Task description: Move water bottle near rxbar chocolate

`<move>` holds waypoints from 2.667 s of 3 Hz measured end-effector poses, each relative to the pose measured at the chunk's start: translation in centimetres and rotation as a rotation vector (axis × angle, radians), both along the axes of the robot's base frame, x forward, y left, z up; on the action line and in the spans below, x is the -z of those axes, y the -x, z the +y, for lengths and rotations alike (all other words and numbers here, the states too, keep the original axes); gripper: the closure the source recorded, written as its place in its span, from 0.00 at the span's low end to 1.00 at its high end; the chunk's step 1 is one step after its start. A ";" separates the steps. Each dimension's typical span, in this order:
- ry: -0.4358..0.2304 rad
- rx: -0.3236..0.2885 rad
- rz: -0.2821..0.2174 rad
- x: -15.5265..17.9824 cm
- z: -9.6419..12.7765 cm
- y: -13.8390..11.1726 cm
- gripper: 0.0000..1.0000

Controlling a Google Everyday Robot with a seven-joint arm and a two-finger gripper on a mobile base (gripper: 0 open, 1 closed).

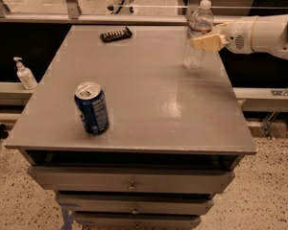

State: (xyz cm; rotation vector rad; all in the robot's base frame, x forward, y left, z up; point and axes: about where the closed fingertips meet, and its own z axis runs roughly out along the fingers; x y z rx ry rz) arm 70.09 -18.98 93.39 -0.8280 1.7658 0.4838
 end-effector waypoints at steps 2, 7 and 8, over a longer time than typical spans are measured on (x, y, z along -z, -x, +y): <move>-0.003 -0.006 -0.145 -3.2 2.2 -6.0 1.00; -0.034 -0.108 -0.103 0.6 14.0 -16.0 1.00; -0.027 -0.126 -0.090 0.8 15.5 -16.7 1.00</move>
Offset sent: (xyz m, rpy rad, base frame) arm 0.1032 0.0386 0.0415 -0.0189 -0.2017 0.0113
